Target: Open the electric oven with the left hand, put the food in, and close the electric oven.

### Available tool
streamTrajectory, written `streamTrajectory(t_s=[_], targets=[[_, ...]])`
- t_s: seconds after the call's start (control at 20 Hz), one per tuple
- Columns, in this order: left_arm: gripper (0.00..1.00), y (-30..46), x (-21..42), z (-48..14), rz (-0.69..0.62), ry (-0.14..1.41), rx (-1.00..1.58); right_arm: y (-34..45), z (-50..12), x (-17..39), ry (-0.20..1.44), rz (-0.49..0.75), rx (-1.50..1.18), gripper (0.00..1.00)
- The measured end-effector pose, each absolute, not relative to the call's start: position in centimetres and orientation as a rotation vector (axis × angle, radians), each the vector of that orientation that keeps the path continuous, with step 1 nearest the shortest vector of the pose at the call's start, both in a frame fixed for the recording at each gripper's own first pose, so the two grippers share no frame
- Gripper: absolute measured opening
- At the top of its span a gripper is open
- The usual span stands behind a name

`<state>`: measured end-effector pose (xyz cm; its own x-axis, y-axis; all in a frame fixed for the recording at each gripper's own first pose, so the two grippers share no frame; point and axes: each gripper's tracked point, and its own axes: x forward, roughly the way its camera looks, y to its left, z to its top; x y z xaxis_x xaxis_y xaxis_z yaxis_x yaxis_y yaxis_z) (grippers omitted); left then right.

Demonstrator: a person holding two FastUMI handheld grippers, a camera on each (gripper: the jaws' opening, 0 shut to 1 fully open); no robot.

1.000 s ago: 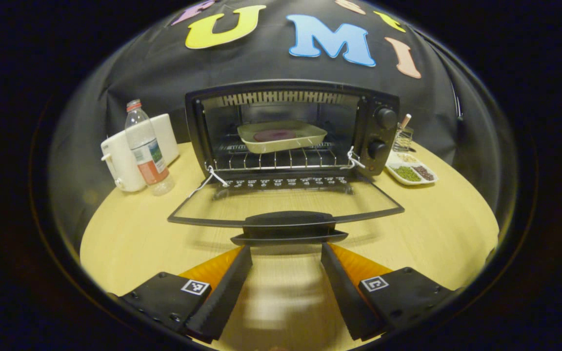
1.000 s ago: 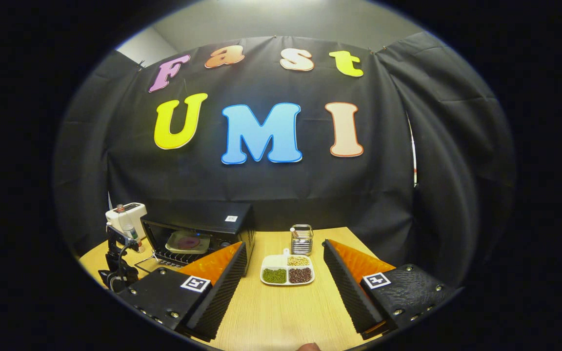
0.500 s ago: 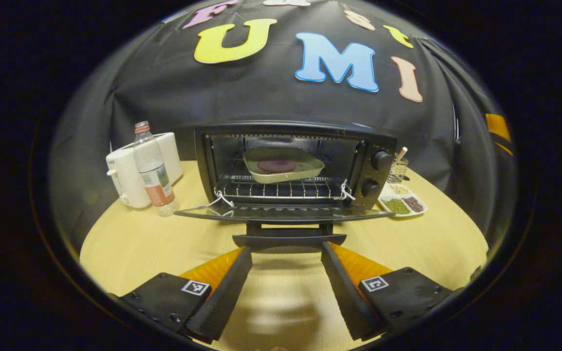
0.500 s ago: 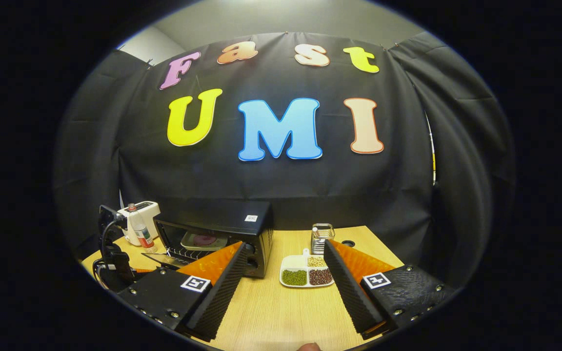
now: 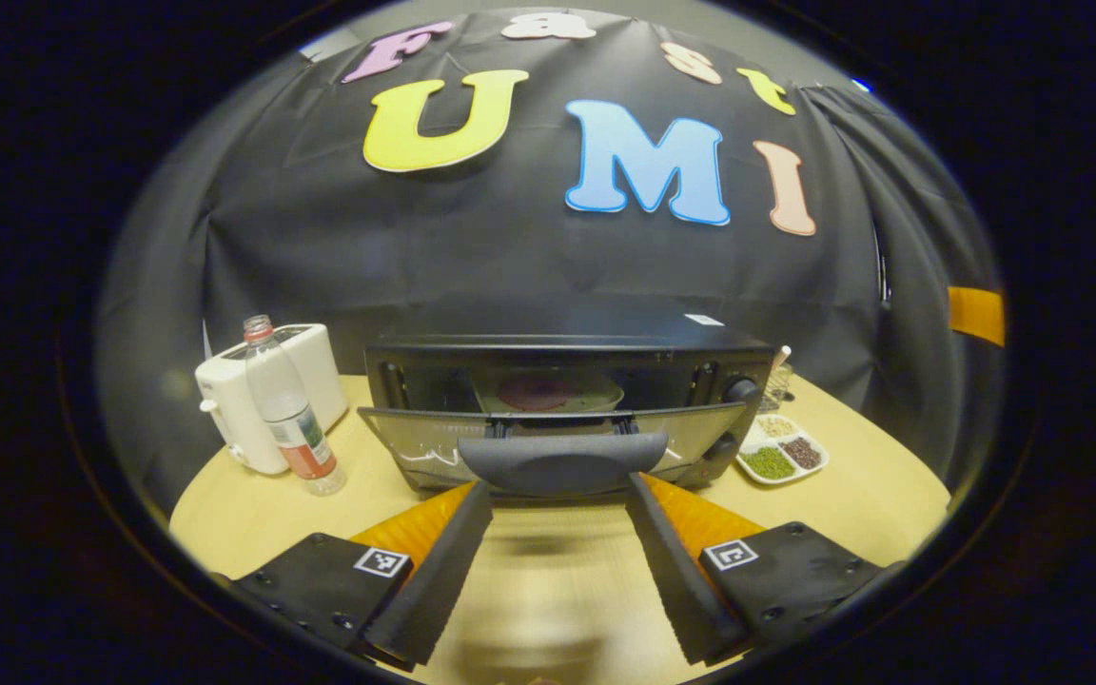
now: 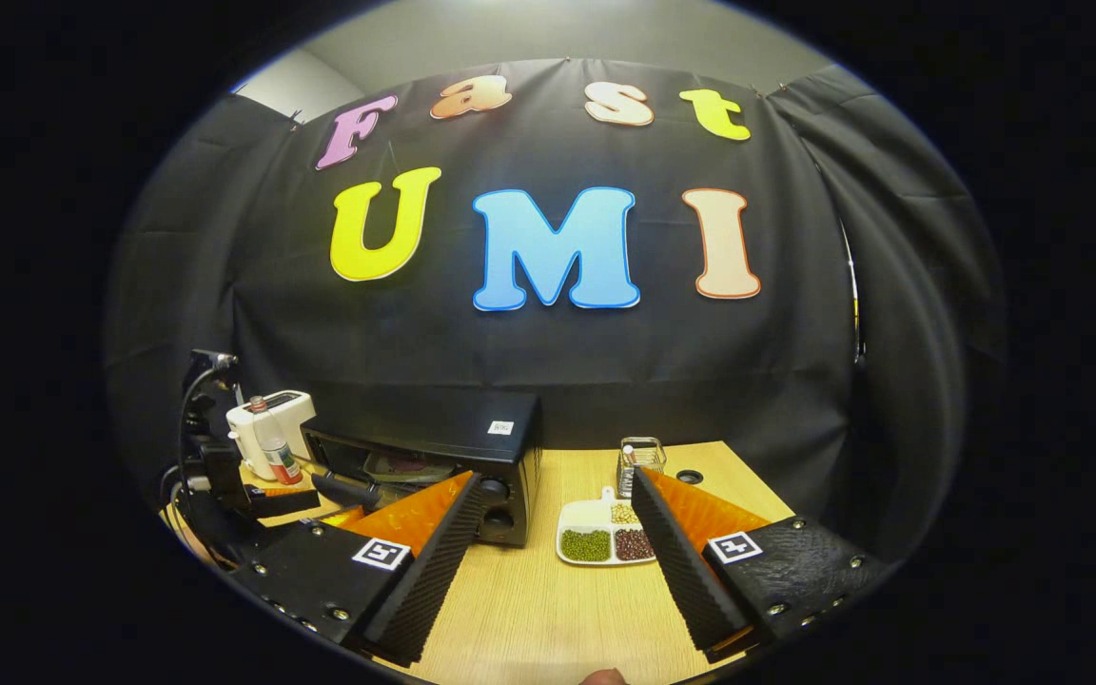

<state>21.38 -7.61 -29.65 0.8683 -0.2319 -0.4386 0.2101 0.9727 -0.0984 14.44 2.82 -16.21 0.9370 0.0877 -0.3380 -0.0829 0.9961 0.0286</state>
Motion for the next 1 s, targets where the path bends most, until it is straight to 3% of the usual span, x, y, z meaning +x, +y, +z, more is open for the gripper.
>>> streamTrajectory(t_s=[0.4, 0.7, 0.85, 1.0], targets=[[0.98, -8.4, 21.2, -22.4, -0.235, 0.323, -0.059, 0.9, -13.8, 13.2, 0.283, 0.062, 0.033, 0.98], [1.00, -9.7, 15.0, -14.0, -0.201, 0.196, -0.072, -1.7, -11.2, 10.2, 0.223, 0.097, 0.055, 0.98], [0.96, -10.1, 11.2, -11.4, -0.171, 0.160, -0.075, -3.4, -10.4, 8.0, 0.221, 0.108, 0.058, 0.98], [0.99, -10.3, 7.0, -9.8, -0.131, 0.141, -0.071, -4.3, -9.9, 5.7, 0.218, 0.136, 0.075, 0.98]])
